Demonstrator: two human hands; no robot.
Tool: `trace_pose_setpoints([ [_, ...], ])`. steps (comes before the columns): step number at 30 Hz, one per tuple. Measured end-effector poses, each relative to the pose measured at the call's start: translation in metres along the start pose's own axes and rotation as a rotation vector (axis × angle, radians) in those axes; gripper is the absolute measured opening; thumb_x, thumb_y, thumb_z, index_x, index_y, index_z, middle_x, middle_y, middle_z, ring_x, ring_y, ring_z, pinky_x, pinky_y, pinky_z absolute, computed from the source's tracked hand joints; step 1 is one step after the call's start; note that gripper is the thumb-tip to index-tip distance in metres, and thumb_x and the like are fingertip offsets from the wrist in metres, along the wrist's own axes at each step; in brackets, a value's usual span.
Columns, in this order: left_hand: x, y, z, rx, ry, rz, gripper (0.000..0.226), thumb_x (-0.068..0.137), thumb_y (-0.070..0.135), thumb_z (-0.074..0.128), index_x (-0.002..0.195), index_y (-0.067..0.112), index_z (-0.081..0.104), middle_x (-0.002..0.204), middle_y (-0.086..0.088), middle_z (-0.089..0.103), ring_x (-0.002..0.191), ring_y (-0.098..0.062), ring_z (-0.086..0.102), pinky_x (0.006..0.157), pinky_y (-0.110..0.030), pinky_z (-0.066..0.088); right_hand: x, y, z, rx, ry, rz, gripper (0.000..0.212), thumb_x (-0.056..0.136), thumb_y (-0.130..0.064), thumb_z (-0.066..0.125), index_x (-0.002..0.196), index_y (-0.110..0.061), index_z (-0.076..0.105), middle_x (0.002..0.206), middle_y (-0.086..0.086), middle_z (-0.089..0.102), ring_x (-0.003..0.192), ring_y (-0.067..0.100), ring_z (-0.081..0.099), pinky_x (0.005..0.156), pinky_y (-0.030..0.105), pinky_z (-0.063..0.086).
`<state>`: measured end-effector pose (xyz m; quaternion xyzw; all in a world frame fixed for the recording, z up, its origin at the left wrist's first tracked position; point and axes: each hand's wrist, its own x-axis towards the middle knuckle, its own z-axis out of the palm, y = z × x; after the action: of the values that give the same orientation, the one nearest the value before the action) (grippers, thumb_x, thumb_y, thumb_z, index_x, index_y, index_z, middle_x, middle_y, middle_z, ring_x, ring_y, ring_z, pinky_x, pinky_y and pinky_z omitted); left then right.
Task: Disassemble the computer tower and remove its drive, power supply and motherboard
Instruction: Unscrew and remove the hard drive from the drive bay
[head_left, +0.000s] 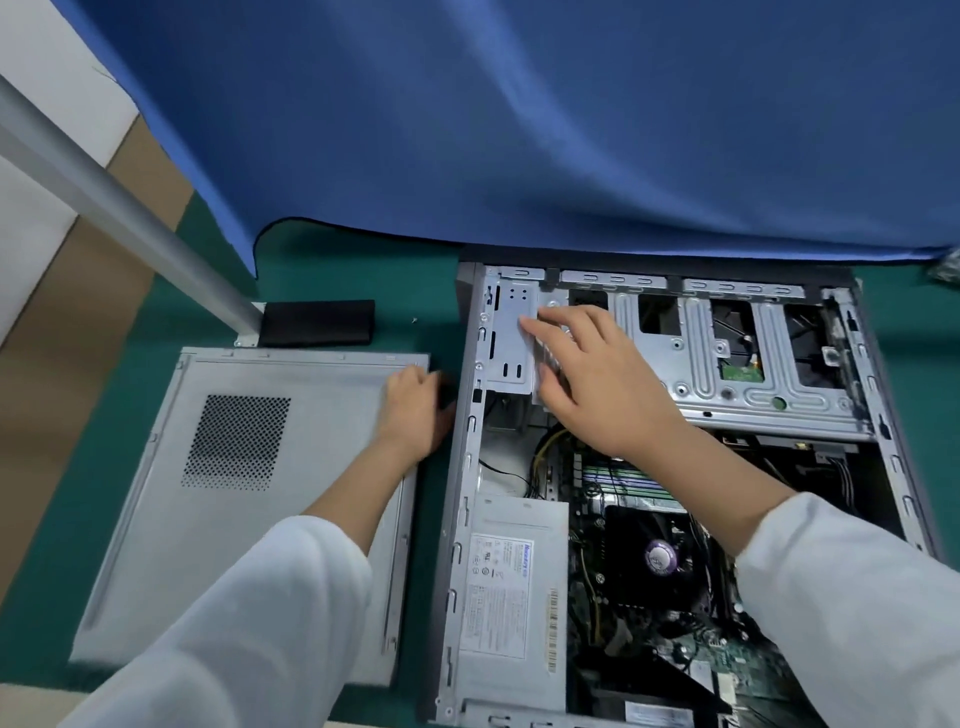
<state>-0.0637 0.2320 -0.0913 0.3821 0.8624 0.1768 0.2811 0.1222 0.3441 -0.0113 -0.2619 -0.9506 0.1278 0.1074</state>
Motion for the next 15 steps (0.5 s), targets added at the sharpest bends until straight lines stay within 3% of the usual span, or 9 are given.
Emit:
trace_pose_setpoints([
  [7, -0.001, -0.011, 0.023, 0.053, 0.15, -0.028, 0.027, 0.09, 0.018, 0.053, 0.117, 0.017, 0.056, 0.125, -0.013, 0.045, 0.116, -0.028, 0.036, 0.097, -0.043, 0.029, 0.0, -0.003, 0.0, -0.015, 0.01, 0.006, 0.05, 0.09, -0.031, 0.036, 0.135, -0.014, 0.049, 0.134, 0.005, 0.05, 0.123, 0.025, 0.039, 0.103, 0.036, 0.033],
  [9, -0.003, -0.015, 0.025, 0.186, 0.206, 0.017, 0.03, 0.087, 0.019, 0.047, 0.116, 0.018, 0.051, 0.125, -0.01, 0.041, 0.112, -0.028, 0.035, 0.096, -0.039, 0.029, 0.001, -0.004, 0.001, -0.015, 0.013, 0.006, 0.05, 0.09, -0.031, 0.035, 0.135, -0.015, 0.049, 0.134, 0.005, 0.05, 0.123, 0.026, 0.039, 0.103, 0.038, 0.034],
  [12, -0.007, -0.03, 0.024, 0.393, 0.206, 0.054, 0.056, 0.088, 0.017, 0.039, 0.142, 0.027, 0.03, 0.147, -0.009, 0.023, 0.13, -0.028, 0.023, 0.105, -0.037, 0.023, 0.001, -0.003, 0.001, -0.016, 0.016, 0.008, 0.05, 0.091, -0.032, 0.034, 0.136, -0.015, 0.049, 0.135, 0.004, 0.049, 0.124, 0.025, 0.038, 0.104, 0.039, 0.034],
  [15, -0.012, -0.043, 0.02, 0.528, 0.12, -0.018, 0.057, 0.101, 0.032, 0.028, 0.151, 0.025, 0.002, 0.158, -0.006, -0.002, 0.144, -0.03, 0.002, 0.114, -0.041, 0.01, 0.0, -0.004, 0.001, -0.016, 0.017, 0.009, 0.051, 0.091, -0.033, 0.033, 0.136, -0.015, 0.048, 0.135, 0.004, 0.048, 0.124, 0.025, 0.037, 0.104, 0.039, 0.034],
])
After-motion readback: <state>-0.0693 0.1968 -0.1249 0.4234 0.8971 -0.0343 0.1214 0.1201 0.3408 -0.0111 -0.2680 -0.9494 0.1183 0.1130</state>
